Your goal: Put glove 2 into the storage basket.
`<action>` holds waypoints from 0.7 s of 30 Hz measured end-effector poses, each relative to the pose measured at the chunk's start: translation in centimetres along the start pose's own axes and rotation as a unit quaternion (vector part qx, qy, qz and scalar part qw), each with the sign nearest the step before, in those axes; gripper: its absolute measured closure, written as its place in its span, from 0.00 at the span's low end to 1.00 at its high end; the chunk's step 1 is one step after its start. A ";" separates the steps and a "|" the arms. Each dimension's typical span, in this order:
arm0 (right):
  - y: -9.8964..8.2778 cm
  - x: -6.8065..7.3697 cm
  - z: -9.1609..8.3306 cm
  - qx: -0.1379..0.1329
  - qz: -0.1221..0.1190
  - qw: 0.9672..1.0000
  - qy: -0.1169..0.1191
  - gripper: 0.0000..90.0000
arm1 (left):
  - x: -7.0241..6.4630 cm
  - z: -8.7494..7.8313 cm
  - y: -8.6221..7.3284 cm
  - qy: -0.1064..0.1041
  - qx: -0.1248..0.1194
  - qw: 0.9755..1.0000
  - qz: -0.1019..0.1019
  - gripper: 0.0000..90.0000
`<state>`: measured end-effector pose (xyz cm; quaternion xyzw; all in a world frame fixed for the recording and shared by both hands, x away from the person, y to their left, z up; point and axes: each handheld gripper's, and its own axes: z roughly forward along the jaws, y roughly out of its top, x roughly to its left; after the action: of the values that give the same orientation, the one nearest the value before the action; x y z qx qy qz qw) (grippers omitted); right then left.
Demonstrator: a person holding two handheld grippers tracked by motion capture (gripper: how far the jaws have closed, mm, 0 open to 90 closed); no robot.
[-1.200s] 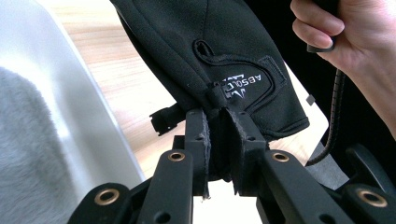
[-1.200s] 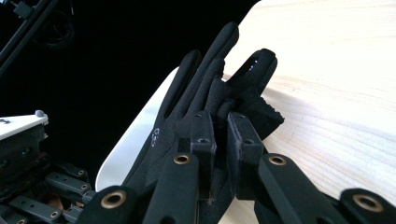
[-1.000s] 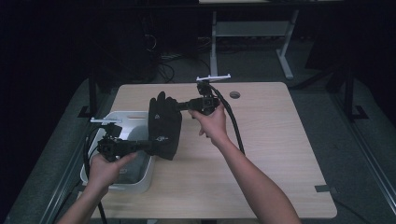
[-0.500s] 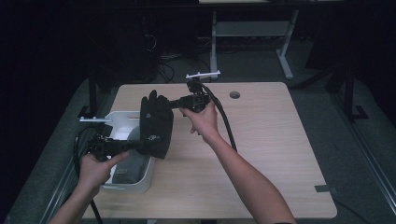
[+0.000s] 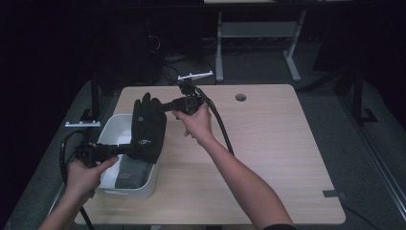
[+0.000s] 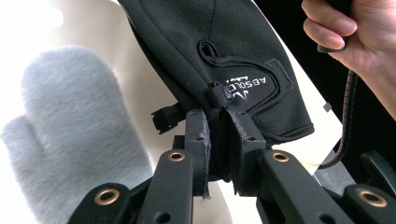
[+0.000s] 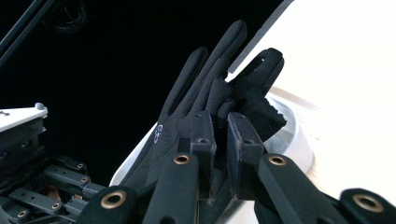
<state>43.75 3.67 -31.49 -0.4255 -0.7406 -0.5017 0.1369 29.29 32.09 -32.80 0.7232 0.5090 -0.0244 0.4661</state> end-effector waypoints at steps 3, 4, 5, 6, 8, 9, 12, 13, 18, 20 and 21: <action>0.1 0.3 0.9 0.003 -0.002 1.000 0.003 0.91 | 0.4 -0.4 -0.2 0.003 -0.002 1.000 -0.003 0.88; 0.1 0.3 1.1 0.004 -0.003 1.000 0.003 0.91 | 0.6 -0.6 -0.3 0.004 -0.003 1.000 -0.005 0.88; 0.1 0.3 1.1 0.004 -0.003 1.000 0.003 0.91 | 0.7 -0.7 -0.4 0.006 -0.004 1.000 -0.005 0.88; 0.1 0.4 1.4 0.005 -0.003 1.000 0.004 0.91 | 0.9 -1.0 -0.5 0.009 -0.004 1.000 -0.007 0.88; 0.0 0.5 1.9 0.007 -0.001 1.000 0.008 0.91 | 1.2 -1.3 -0.7 0.010 -0.006 1.000 -0.012 0.88; 0.0 0.6 2.1 0.006 0.000 1.000 0.010 0.91 | 1.4 -1.4 -0.8 0.011 -0.006 1.000 -0.013 0.88; -0.1 0.7 3.1 0.009 0.000 1.000 0.011 0.91 | 1.7 -1.9 -1.0 0.015 -0.005 1.000 -0.012 0.88; -0.1 0.7 3.1 0.009 0.000 1.000 0.011 0.91 | 1.8 -2.0 -1.0 0.016 -0.004 1.000 -0.014 0.88; -0.3 1.0 4.3 0.016 0.000 1.000 0.014 0.91 | 2.6 -2.2 -1.6 0.021 -0.001 1.000 -0.022 0.88; -0.3 1.0 4.4 0.020 0.001 1.000 0.013 0.91 | 2.7 -2.3 -1.7 0.022 -0.001 1.000 -0.023 0.88; -0.4 0.9 4.7 0.022 0.000 1.000 0.010 0.91 | 2.8 -2.3 -1.8 0.022 -0.001 0.999 -0.024 0.88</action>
<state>43.95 8.08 -33.27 -0.4173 -0.7500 -0.4899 0.1531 28.26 35.79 -34.13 0.7108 0.5362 -0.0194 0.4549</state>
